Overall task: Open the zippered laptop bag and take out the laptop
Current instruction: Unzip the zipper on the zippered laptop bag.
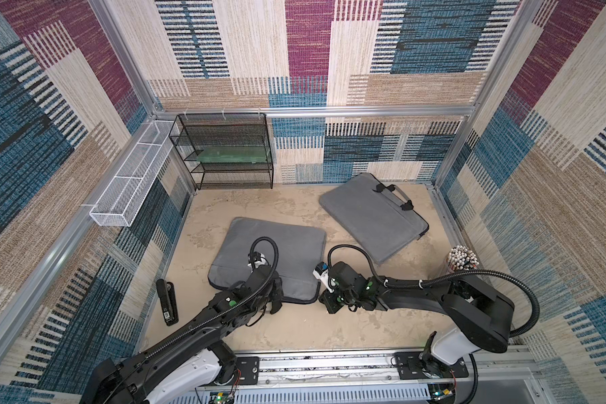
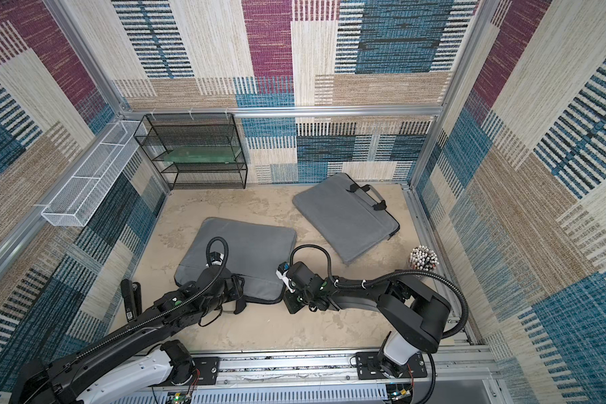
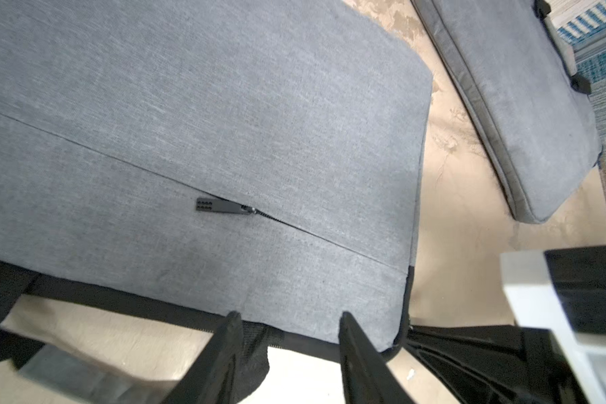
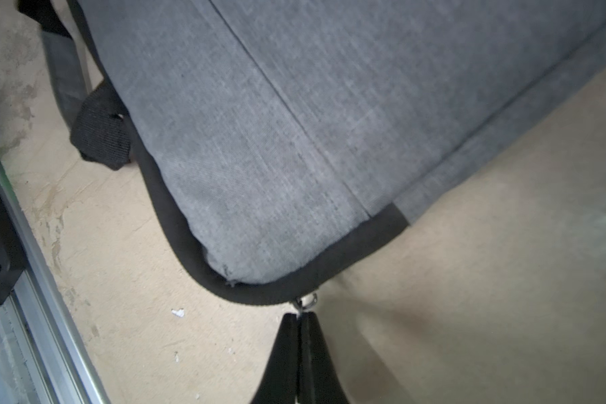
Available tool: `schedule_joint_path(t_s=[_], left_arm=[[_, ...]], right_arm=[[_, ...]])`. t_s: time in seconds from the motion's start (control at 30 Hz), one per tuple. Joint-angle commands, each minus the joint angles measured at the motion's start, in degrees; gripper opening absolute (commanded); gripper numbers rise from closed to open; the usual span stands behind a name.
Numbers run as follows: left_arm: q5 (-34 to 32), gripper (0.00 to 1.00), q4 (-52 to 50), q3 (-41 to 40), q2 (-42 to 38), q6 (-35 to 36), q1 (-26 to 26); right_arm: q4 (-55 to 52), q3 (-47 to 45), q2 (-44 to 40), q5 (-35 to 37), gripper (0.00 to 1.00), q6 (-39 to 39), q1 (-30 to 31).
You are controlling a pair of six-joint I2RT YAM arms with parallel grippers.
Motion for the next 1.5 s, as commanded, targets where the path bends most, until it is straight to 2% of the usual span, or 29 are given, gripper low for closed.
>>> schedule_joint_path(t_s=[0.0,0.13,0.23,0.33,0.4,0.67,1.1,1.47], left_arm=[[-0.8,0.48,-0.1,0.5,0.9,-0.8,0.1],[3.6,0.47,5.3,0.4,4.4,-0.2,0.1],[8.3,0.32,8.6,2.1,10.3,0.0,0.0],[10.5,0.30,10.2,3.7,16.2,0.5,-0.4],[10.9,0.23,10.4,4.3,19.4,0.5,-0.4],[13.1,0.01,13.7,-0.9,23.8,-4.2,-0.3],[12.1,0.00,11.5,-4.4,25.6,-5.4,-0.2],[11.7,0.00,13.1,-7.3,25.4,-5.5,-0.1]], right_arm=[[0.4,0.4,-0.5,0.0,0.00,0.5,0.1],[0.6,0.3,-1.2,0.0,0.00,0.4,0.1],[1.0,0.4,-1.1,-0.2,0.00,0.4,0.1],[1.2,0.3,-1.1,-0.2,0.00,0.4,0.1],[1.3,0.0,-1.3,-0.2,0.00,0.5,-0.1],[2.0,-0.9,-1.8,-1.4,0.00,0.5,-1.9],[1.0,-0.1,-1.6,-2.4,0.00,-1.1,-5.4],[-4.0,3.7,1.2,-1.1,0.00,-9.1,-9.7]])
